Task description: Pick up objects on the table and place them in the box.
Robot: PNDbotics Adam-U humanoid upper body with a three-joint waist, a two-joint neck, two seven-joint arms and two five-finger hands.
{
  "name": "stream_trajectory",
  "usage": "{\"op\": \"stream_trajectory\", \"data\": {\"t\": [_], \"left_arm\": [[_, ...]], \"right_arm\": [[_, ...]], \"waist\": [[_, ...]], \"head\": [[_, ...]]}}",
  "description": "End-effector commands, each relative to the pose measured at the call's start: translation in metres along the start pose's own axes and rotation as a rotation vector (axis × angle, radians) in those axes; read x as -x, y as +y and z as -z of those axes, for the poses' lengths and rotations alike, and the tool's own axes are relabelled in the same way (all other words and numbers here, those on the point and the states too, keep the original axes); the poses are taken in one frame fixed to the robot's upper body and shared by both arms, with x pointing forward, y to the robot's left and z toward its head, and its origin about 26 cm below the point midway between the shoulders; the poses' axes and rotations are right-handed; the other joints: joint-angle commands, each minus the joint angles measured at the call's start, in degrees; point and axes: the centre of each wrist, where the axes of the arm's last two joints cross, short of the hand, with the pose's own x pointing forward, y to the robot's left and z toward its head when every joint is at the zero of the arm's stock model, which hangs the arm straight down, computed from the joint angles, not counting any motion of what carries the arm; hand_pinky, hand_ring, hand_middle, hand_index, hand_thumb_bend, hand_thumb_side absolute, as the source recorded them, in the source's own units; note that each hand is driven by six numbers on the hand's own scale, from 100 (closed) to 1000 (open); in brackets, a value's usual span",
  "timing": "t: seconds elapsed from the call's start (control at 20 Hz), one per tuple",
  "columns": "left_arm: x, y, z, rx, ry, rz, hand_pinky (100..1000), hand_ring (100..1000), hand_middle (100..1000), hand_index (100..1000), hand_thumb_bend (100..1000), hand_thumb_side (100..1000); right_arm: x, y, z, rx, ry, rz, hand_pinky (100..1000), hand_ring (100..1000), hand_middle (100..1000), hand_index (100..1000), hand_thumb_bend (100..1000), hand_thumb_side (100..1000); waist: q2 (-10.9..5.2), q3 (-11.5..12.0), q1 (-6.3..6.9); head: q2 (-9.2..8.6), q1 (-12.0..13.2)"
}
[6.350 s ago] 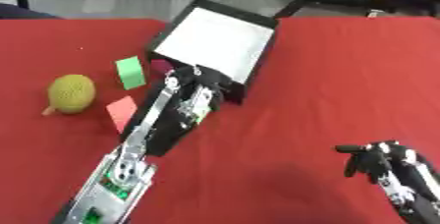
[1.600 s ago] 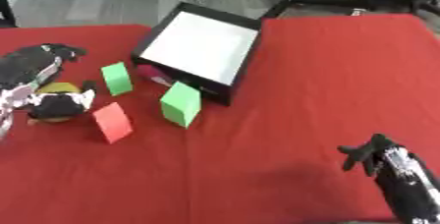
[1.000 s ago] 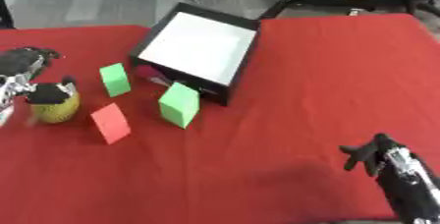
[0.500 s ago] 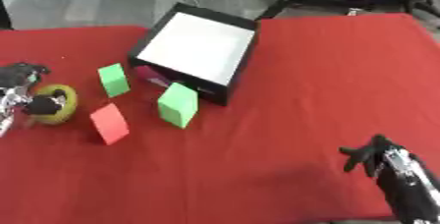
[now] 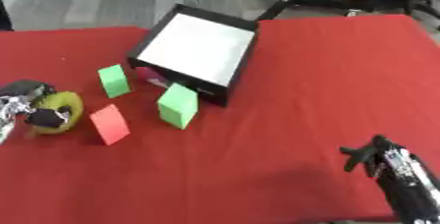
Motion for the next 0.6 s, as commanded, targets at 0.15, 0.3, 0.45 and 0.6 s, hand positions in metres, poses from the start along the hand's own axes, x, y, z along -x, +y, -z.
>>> {"op": "stream_trajectory", "data": {"t": [0.15,0.3,0.45,0.6], "left_arm": [[-0.006,0.050,-0.034,-0.279,-0.048,-0.019,477,278,239,455,100,248],[-0.022,0.086,-0.064,-0.435,-0.155,-0.060,464,270,233,453,100,259],[-0.046,0.110,-0.088,-0.538,-0.279,-0.104,488,290,251,475,100,265],[-0.078,0.121,-0.097,-0.569,-0.379,-0.108,513,323,288,512,100,261]], "right_arm": [[-0.004,-0.002,0.000,0.006,-0.012,-0.018,819,451,222,462,100,736],[-0.004,-0.003,-0.001,0.009,-0.012,-0.020,819,451,222,462,100,720],[-0.003,-0.003,-0.002,0.009,-0.010,-0.021,819,451,222,463,100,713],[-0.003,-0.003,-0.002,0.003,-0.010,-0.019,820,451,222,463,100,708]], "waist": [[-1.71,0.02,0.65],[-1.91,0.05,0.61],[-2.13,-0.05,0.59],[-2.32,-0.39,0.51]], "head": [[-0.11,-0.13],[-0.11,0.01],[-0.11,0.21],[-0.11,0.39]]}}
